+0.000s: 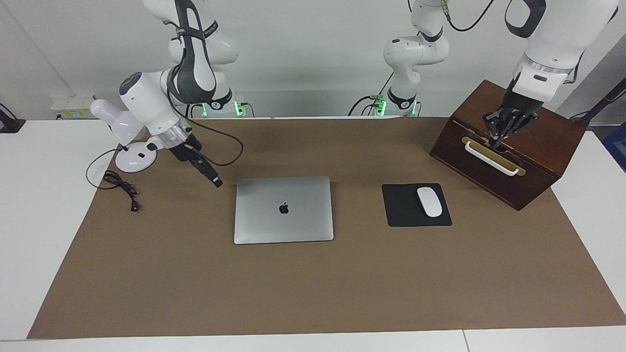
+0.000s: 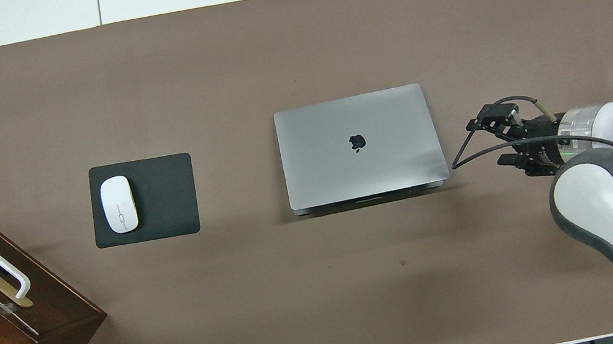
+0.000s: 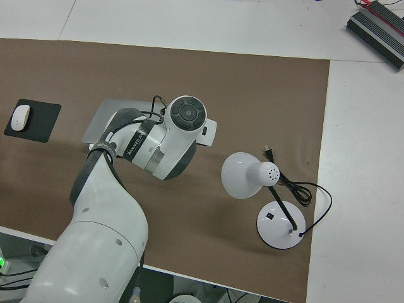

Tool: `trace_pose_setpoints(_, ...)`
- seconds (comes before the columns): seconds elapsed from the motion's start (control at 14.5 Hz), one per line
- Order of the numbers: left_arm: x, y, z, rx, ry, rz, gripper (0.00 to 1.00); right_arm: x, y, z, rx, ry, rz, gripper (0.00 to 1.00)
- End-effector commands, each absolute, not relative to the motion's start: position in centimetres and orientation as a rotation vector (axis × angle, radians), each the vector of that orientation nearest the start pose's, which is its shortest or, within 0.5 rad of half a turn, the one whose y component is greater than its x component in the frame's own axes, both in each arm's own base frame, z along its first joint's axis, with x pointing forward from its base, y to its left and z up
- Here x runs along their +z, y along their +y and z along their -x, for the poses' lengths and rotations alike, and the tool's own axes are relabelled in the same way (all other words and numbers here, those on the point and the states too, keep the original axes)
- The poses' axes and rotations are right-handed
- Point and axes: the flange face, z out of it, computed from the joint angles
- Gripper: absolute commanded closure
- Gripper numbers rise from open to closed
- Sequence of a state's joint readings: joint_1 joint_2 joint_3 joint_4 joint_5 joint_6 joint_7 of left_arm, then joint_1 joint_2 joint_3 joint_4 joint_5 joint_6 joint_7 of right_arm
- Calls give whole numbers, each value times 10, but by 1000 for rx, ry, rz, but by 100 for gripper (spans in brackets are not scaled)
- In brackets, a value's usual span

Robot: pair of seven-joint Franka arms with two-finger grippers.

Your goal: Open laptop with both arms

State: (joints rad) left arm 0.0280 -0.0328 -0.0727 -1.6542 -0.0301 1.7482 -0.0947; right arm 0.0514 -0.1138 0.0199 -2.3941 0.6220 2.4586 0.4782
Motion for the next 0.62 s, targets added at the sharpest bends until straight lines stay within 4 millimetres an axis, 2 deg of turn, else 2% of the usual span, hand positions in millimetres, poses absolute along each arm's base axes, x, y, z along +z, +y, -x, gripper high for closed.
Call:
trace_pose_setpoints(0.0, 598, -48, -536, -252, -35, 3194, 100, 370, 46, -496, -143, 1143, 2377, 3)
trace_pose_setpoints(0.28, 553, -90, -502, -425, 89, 3194, 100, 362, 65, -500, -185, 1219, 2269, 2)
trace_pose_setpoints(0.55, 514, -124, -469, -525, 206, 3186, 100, 353, 65, -503, -220, 1245, 2266, 2)
